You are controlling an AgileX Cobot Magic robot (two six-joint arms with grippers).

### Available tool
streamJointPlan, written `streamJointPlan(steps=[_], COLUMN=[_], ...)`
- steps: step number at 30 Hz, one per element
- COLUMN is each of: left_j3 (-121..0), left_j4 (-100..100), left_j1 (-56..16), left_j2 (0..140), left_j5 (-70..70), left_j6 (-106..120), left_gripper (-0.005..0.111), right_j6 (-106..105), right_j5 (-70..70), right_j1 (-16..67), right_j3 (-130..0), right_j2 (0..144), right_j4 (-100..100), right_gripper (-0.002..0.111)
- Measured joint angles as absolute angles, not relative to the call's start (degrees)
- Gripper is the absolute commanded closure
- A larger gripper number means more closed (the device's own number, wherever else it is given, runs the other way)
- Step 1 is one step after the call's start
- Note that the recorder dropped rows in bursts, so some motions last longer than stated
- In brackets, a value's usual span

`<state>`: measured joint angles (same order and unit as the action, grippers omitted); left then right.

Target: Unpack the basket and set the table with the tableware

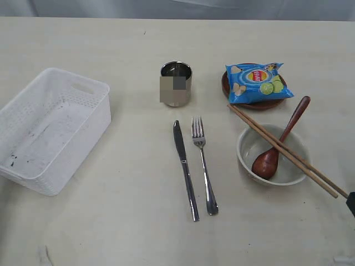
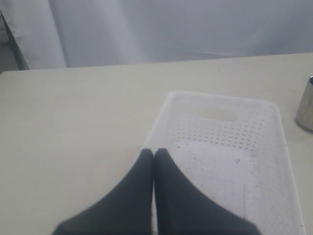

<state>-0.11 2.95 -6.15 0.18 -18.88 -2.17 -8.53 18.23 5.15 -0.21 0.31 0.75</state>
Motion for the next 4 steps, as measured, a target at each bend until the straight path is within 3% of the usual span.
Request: streamJointPlan(steps=[4], left_j3=[-0.1], left_j4=[3.0], left_j1=[-6.1], left_j2=[0.2], left_j5=[-18.9], left_j6=[-2.2], left_gripper=[0.107], right_j6=[-8.5], right_j5=[18.2], right_j1=[5.2], right_j3=[-0.2], right_j2=[0.3], right_j4=[0.8], right_gripper=[0.109])
